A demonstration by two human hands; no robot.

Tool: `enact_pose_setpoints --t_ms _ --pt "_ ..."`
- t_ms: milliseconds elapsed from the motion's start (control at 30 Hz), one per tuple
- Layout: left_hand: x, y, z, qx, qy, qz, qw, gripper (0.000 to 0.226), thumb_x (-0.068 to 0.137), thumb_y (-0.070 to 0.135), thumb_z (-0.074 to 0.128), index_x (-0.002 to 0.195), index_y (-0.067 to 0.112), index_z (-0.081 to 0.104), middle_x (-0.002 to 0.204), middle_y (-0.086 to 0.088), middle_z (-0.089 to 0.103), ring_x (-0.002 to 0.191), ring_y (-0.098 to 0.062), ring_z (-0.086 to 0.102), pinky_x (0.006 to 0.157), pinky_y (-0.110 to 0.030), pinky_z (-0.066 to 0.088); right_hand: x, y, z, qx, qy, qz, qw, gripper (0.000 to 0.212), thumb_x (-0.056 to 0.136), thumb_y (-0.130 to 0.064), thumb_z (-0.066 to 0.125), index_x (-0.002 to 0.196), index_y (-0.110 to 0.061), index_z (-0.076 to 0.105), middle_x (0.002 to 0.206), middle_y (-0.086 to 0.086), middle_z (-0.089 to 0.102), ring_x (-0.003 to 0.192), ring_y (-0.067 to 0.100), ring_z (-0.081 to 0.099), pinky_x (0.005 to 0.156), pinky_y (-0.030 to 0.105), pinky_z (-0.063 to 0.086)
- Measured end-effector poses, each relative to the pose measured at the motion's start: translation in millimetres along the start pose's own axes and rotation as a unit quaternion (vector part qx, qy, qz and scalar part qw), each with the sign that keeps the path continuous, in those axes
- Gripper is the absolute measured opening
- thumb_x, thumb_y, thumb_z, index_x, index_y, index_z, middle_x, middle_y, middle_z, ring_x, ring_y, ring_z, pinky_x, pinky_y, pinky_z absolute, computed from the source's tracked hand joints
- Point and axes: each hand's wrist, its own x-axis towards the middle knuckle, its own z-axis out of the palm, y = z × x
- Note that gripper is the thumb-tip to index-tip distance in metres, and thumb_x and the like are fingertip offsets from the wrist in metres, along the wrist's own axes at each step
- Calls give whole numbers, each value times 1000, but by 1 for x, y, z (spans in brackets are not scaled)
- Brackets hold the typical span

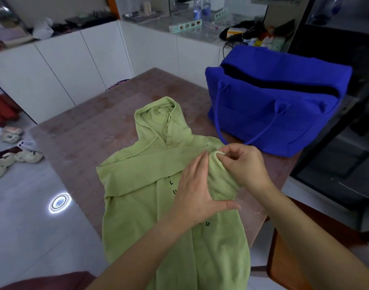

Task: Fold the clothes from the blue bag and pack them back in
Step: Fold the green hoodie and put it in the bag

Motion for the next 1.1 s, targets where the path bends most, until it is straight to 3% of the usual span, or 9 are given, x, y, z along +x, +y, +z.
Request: enact_pose_setpoints --t_ms 200,400,500,633,733,800,900,1033,1100 --pt "5 -3 -5 -148 48 -50 987 83 67 73 60 134 27 42 133 11 50 124 -4 45 104 -30 40 13 1 1 -160 -34 -131 978 20 74 -32 76 70 -15 66 91 -7 61 84 13 58 78 38 49" --pt "23 -32 -28 -129 64 -124 982 18 85 20 66 103 18 71 85 8 69 77 -13 64 75 -31 52 19 18 2 -90 -118 -121 982 32 76 -54 65 70 -25 54 64 -4 56 65 15 53 65 32 44" --pt "30 -51 -59 -123 -29 -155 980 15 83 13 70 98 14 73 83 13 67 79 -7 63 79 -23 49 27 50 -1 -207 -245 -129 938 39 63 -73 60 67 -35 50 65 -13 51 74 9 45 74 25 32" --pt "42 -87 -97 -106 -82 -198 971 12 81 11 71 93 13 71 82 11 66 72 2 61 74 -14 46 43 92 -7 -402 -346 -146 835 25 77 -47 69 72 -25 58 74 -18 46 82 7 43 88 29 33" --pt "53 -116 -112 -137 -60 -246 958 8 82 15 71 90 16 71 83 4 69 74 -6 63 70 -24 48 66 109 -11 -366 -356 -130 850 24 76 -39 69 96 -25 67 109 -18 58 111 0 45 111 27 15" --pt "57 -135 -116 -157 -39 -281 946 11 83 18 71 94 16 71 88 -1 71 80 -16 64 77 -34 50 87 111 -9 -354 -372 -120 850 19 77 -37 67 93 -28 63 99 -15 63 107 -2 52 115 33 6" --pt "58 -164 -121 -154 -2 -314 937 25 83 21 70 105 11 69 93 -4 70 81 -16 64 78 -31 50 116 110 -6 -417 -390 -126 811 13 86 -35 61 74 -33 55 74 -16 55 76 -1 52 107 30 23" --pt "56 -207 -124 -138 23 -352 925 11 84 24 70 88 14 71 89 -12 70 80 -24 65 78 -37 53 149 111 5 -257 -309 -70 913 23 92 -36 52 70 -32 46 69 -8 51 65 9 48 68 36 44" --pt "57 -229 -120 -103 24 -378 920 15 83 27 71 81 12 70 80 -12 68 73 -25 64 71 -35 52 164 110 16 -270 -277 -67 920 21 94 -41 47 79 -26 47 70 -4 54 65 16 52 62 38 44"
